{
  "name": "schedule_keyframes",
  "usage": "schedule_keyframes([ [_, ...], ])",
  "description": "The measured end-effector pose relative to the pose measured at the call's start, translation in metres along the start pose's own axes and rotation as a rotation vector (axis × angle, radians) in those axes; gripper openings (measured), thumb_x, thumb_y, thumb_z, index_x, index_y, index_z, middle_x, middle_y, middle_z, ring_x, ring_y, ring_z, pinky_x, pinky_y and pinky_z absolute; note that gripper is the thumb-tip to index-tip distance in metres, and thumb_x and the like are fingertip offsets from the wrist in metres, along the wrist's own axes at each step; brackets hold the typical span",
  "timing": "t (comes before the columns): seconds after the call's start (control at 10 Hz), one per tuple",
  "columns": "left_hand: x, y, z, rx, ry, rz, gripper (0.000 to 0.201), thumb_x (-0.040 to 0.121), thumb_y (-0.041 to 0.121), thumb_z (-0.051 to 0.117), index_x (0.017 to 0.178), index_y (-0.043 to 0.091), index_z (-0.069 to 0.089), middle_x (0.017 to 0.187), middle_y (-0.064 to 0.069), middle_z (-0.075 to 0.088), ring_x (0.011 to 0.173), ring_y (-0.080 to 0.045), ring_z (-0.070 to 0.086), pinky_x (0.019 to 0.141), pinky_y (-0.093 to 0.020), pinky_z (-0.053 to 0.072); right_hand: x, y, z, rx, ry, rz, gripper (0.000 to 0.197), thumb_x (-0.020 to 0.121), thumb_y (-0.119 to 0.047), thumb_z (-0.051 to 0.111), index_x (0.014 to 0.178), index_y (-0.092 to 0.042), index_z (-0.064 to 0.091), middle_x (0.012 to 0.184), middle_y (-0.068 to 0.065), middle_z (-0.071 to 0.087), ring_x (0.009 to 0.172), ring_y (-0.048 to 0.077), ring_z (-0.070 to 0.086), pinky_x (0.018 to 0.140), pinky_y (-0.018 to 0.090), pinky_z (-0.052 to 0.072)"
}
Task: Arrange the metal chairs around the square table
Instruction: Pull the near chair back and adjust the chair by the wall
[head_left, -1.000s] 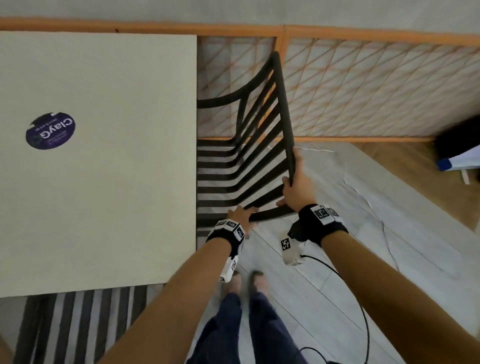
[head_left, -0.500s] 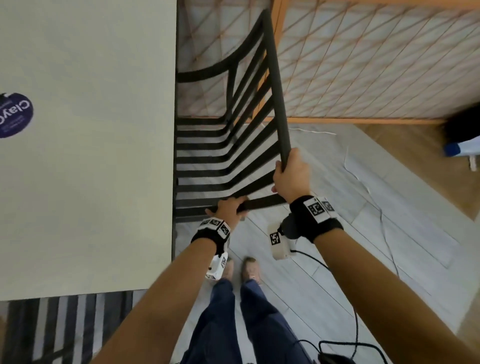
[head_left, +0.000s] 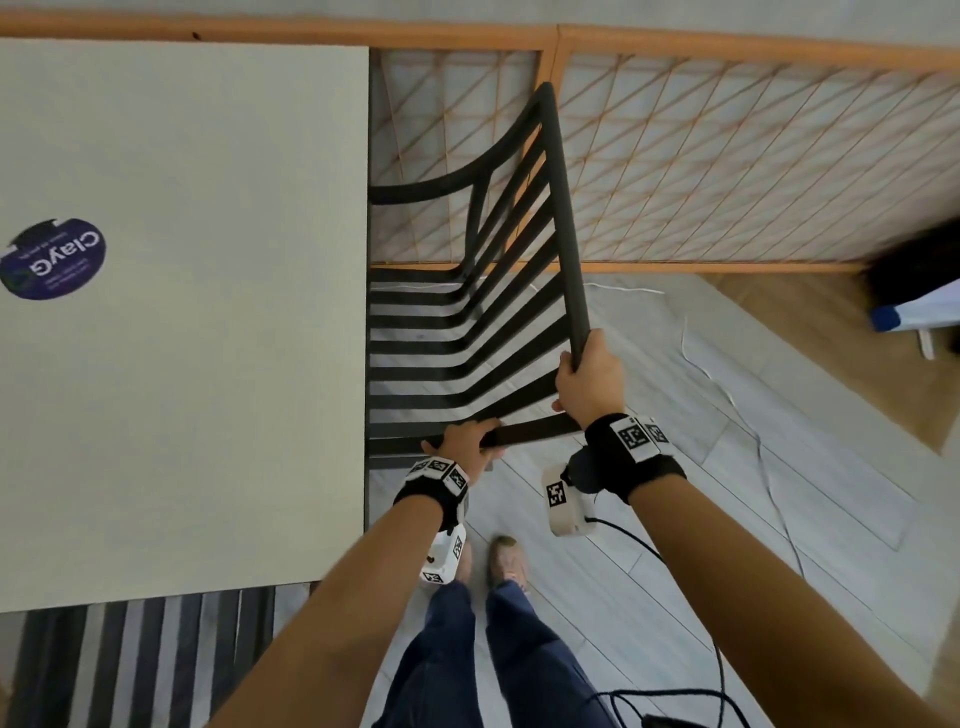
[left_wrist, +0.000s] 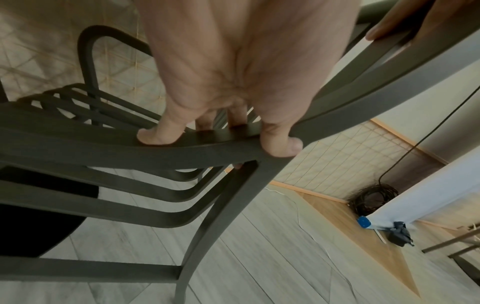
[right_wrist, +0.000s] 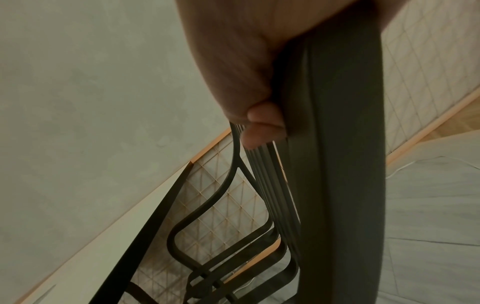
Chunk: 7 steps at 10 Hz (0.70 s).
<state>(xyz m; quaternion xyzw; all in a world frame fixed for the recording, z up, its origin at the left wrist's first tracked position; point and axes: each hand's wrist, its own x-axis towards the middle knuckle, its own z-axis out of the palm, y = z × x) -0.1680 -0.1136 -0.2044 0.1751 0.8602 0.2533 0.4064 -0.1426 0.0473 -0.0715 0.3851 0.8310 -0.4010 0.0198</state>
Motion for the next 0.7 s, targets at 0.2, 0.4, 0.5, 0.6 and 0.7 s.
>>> schedule_keyframes([
  [0.2,-0.025,-0.004,-0.005,0.158,0.029,-0.036,0.064,0.086,0.028,0.063,0.142,0.029,0.033,0.147,-0.005,0.041,0.14,-0.035,0.026,0.111,-0.063,0.027,-0.004,0.0,-0.001,0.001,0.008,0.031,0.014,0.098,-0.02,0.046,0.108,-0.012,0.043,0.078,0.005,0.056,0.055,0.026,0.07,0.045,0.03,0.057],
  [0.4,-0.048,-0.015,-0.01,0.116,0.048,-0.05,0.071,0.089,0.011,0.057,0.149,0.022,0.022,0.156,-0.008,0.027,0.142,-0.036,0.027,0.115,-0.049,0.032,-0.013,-0.002,-0.005,-0.098,0.005,-0.004,0.021,0.092,-0.015,0.053,0.107,-0.006,0.041,0.087,0.017,0.06,0.07,0.032,0.06,0.059,0.039,0.051],
  [0.5,-0.065,-0.016,-0.009,0.114,0.07,-0.056,0.07,0.088,0.008,0.058,0.148,0.022,0.024,0.154,-0.009,0.03,0.141,-0.033,0.029,0.113,-0.049,0.036,-0.025,-0.001,-0.01,-0.107,0.002,0.009,0.027,0.091,-0.012,0.055,0.112,-0.002,0.042,0.086,0.014,0.056,0.075,0.032,0.057,0.064,0.036,0.044],
  [0.6,-0.083,-0.022,-0.006,0.117,0.091,-0.066,0.068,0.089,0.008,0.057,0.147,0.023,0.025,0.153,-0.009,0.033,0.141,-0.033,0.031,0.112,-0.048,0.037,-0.041,0.0,-0.011,-0.118,-0.028,0.016,0.037,0.088,-0.011,0.059,0.119,-0.003,0.041,0.097,0.018,0.06,0.084,0.033,0.059,0.068,0.038,0.048],
  [0.7,-0.098,-0.029,-0.007,0.107,0.113,-0.075,0.063,0.09,0.008,0.05,0.146,0.022,0.026,0.151,-0.01,0.035,0.137,-0.035,0.034,0.112,-0.047,0.036,-0.053,-0.009,-0.021,-0.15,-0.038,-0.046,0.05,0.086,-0.012,0.062,0.129,-0.004,0.038,0.116,0.021,0.059,0.101,0.035,0.06,0.082,0.042,0.052],
])
